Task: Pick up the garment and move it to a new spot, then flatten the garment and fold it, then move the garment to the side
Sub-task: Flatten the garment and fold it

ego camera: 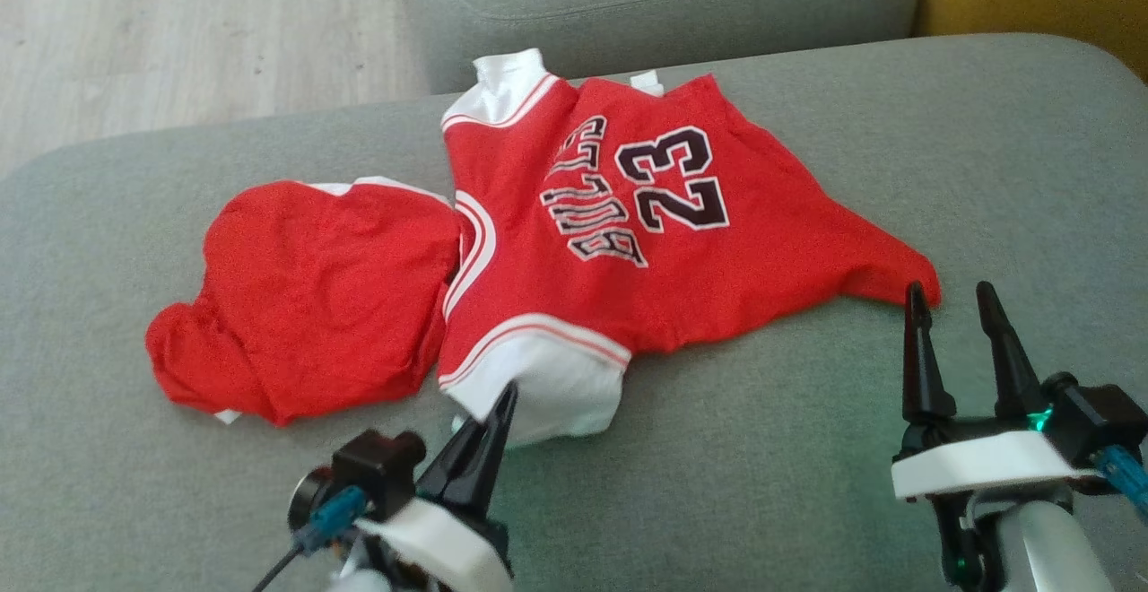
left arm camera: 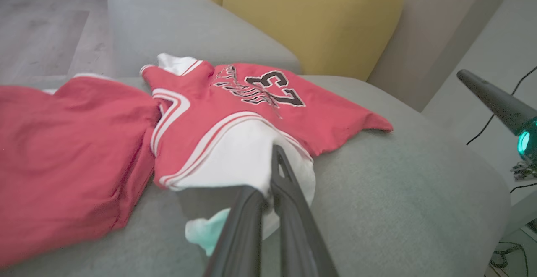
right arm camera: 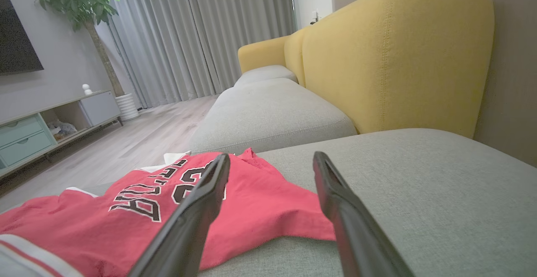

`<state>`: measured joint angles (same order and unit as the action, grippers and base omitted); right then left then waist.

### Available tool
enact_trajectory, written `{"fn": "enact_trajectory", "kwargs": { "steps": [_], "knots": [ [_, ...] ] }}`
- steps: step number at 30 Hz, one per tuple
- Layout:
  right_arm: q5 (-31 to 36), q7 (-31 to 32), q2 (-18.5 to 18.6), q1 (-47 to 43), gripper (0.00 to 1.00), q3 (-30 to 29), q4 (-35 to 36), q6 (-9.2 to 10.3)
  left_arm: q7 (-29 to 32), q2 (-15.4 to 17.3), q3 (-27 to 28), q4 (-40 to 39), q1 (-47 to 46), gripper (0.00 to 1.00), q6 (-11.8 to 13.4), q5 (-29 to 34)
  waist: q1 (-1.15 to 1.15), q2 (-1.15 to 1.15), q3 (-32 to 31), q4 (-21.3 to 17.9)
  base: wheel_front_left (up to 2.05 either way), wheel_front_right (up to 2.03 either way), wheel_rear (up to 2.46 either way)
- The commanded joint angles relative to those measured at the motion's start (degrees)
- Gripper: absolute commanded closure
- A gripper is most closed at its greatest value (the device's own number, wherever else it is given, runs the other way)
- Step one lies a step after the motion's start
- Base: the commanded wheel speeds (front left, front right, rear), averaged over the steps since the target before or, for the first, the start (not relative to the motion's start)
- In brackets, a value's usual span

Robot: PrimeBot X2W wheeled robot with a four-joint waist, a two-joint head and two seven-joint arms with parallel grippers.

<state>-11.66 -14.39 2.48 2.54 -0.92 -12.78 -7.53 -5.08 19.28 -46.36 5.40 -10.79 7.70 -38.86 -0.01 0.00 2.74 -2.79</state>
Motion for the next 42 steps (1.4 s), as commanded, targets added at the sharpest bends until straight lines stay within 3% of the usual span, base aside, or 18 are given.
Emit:
{"fn": "enact_trajectory", "kwargs": {
  "steps": [1, 7, 16, 31, 42],
  "knots": [
    [0.4, -0.6, 0.4, 0.9, 0.0, 1.1, 1.5, 0.04, 0.0, 1.4, 2.2, -2.3, -1.3, 1.0, 0.6, -0.5, 0.01, 0.0, -0.1, 0.4, 0.0, 0.0, 0.0],
    [1.1, -0.6, 0.4, 0.9, 0.0, 0.5, 1.0, 0.04, 3.9, 3.1, 1.5, -3.6, 1.0, 1.0, 2.0, -1.8, 0.01, 0.0, -0.5, 1.8, 0.0, 0.0, 0.0],
    [3.2, -0.6, 0.4, 2.3, 0.0, -2.2, -3.1, 0.04, -0.4, -0.2, 2.8, -3.0, -0.8, 1.0, 3.3, -1.2, 0.01, 0.0, 0.7, 2.9, 0.0, 0.0, 0.0],
    [8.9, 5.6, 0.4, 16.0, 0.0, -13.9, -25.6, 0.04, -6.5, -2.2, 3.7, -3.4, -5.9, 1.0, 2.6, 2.0, 0.01, 0.0, 4.4, 5.0, 0.0, 0.0, 0.0],
    [14.6, 2.9, 0.4, 22.9, 0.0, -19.1, -40.3, 0.04, -8.3, -3.0, 4.5, -4.0, -6.4, 1.0, 2.8, 2.8, 0.01, 0.0, 4.6, 5.2, 0.0, 0.0, 0.0]
  ]
}}
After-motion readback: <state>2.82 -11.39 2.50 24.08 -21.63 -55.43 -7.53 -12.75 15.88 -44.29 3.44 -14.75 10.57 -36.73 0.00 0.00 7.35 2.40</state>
